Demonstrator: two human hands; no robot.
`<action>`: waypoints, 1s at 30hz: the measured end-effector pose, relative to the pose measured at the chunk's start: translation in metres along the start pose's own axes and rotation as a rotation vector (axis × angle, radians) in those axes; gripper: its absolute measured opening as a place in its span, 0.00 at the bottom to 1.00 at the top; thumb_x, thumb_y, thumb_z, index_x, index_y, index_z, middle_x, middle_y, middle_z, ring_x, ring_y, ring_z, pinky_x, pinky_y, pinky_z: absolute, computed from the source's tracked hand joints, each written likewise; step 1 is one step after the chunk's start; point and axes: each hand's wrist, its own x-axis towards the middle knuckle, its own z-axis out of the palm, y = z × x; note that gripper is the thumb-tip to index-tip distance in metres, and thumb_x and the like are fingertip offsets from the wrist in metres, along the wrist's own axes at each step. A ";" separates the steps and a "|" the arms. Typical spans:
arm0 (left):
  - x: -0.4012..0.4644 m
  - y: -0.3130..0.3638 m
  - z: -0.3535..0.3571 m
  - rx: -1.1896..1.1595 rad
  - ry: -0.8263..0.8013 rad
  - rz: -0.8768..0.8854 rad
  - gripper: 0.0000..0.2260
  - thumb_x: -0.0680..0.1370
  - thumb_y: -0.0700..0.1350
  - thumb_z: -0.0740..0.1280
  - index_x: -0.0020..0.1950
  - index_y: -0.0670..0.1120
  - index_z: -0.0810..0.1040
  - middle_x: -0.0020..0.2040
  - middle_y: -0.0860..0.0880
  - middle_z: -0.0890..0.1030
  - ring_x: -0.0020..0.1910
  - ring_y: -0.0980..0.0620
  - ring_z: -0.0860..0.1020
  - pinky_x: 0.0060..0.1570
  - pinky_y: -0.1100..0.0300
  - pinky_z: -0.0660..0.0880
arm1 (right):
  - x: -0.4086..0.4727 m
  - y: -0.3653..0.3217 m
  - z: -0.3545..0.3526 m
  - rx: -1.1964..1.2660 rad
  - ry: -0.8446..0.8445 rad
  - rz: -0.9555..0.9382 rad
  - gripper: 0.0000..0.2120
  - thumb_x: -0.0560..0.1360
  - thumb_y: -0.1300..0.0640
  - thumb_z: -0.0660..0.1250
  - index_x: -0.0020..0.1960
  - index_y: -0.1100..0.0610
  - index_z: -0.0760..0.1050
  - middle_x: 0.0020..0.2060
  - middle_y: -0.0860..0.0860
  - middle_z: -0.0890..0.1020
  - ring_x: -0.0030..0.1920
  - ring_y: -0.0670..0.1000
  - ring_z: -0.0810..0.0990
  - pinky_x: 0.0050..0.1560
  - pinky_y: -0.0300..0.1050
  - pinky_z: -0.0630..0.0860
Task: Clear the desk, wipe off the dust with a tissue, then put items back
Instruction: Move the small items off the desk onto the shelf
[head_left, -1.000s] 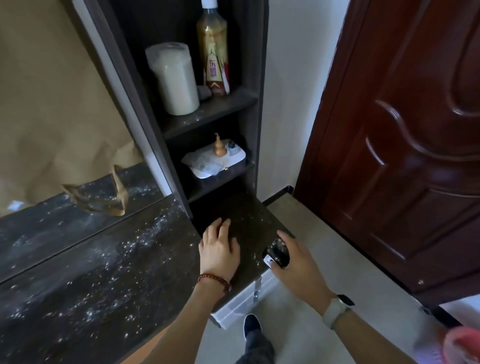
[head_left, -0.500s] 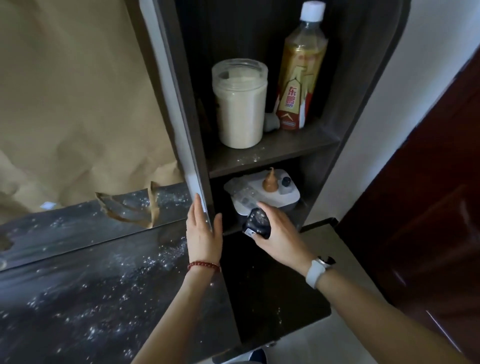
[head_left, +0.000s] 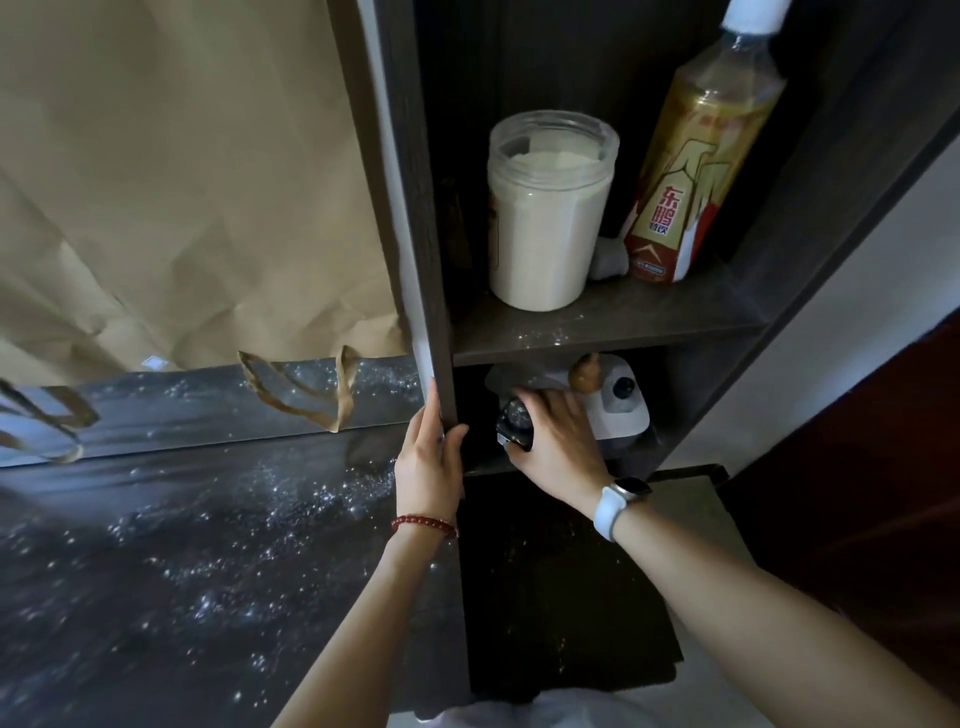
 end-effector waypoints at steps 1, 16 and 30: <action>0.000 0.000 0.001 0.001 -0.001 -0.009 0.24 0.77 0.40 0.63 0.71 0.44 0.63 0.51 0.53 0.73 0.41 0.56 0.75 0.42 0.74 0.69 | 0.003 0.001 0.000 -0.012 0.013 0.003 0.30 0.67 0.53 0.71 0.65 0.58 0.67 0.57 0.61 0.75 0.61 0.63 0.69 0.62 0.57 0.68; -0.004 0.003 0.004 0.041 0.033 -0.047 0.23 0.77 0.41 0.63 0.72 0.46 0.63 0.46 0.50 0.74 0.39 0.52 0.75 0.41 0.62 0.71 | -0.007 0.016 -0.005 -0.019 0.028 0.007 0.38 0.69 0.49 0.71 0.72 0.57 0.57 0.65 0.60 0.69 0.65 0.61 0.66 0.62 0.58 0.66; -0.100 -0.012 0.039 0.161 -0.362 -0.261 0.30 0.75 0.45 0.65 0.73 0.43 0.55 0.71 0.41 0.61 0.71 0.43 0.61 0.68 0.48 0.63 | -0.126 0.051 0.032 0.145 0.044 0.243 0.23 0.73 0.50 0.54 0.65 0.60 0.67 0.61 0.60 0.74 0.63 0.60 0.71 0.61 0.58 0.72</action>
